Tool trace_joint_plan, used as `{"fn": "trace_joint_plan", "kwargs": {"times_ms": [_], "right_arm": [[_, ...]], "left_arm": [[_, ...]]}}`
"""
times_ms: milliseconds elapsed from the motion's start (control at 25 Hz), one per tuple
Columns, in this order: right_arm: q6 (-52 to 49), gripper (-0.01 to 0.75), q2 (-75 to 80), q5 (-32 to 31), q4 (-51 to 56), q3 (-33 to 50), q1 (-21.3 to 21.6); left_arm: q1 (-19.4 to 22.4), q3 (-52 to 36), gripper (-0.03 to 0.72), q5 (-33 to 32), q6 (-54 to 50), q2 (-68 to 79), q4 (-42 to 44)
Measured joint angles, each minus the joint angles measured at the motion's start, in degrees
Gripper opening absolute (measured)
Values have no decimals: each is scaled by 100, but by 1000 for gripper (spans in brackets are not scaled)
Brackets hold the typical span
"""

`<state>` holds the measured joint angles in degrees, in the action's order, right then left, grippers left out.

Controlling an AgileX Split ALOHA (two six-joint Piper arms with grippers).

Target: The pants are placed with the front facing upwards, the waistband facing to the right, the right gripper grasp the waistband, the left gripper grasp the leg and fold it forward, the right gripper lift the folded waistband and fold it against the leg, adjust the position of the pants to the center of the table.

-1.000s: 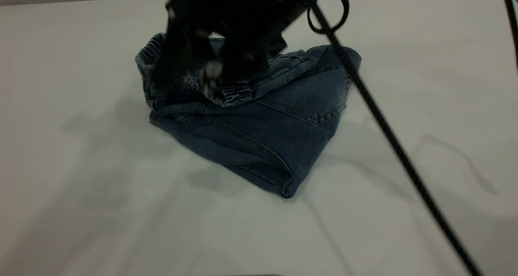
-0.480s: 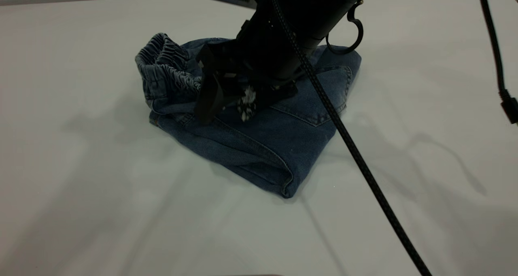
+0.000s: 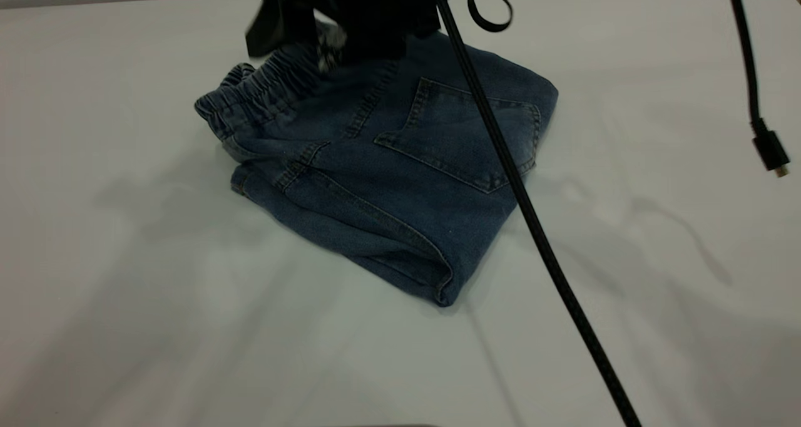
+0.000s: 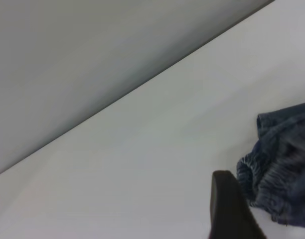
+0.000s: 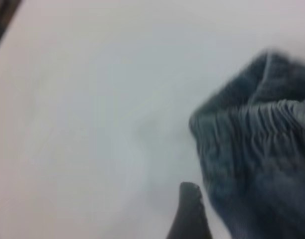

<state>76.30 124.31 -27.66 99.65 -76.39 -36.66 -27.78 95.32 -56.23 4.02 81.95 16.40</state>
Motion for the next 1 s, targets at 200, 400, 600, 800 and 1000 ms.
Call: {"fn": "trace_joint_plan", "kwargs": {"times_ms": [200, 400, 600, 800, 1000], "right_arm": [[-48, 508, 0, 195, 183, 16, 0], [-2219, 508, 0, 275, -1165, -15, 0], [-5263, 507, 18, -31, -4242, -767, 0], [-8597, 488, 179, -1485, -7651, -1815, 0], [-10162, 479, 660, -1943, -7866, -2187, 6]], "left_arm": [[0, 0, 334, -272, 0, 0, 0], [0, 0, 334, -339, 0, 0, 0], [0, 0, 334, -332, 10, -1, 98], [0, -5, 334, -236, -138, -149, 667], [0, -5, 334, -114, -274, -424, 921]]}}
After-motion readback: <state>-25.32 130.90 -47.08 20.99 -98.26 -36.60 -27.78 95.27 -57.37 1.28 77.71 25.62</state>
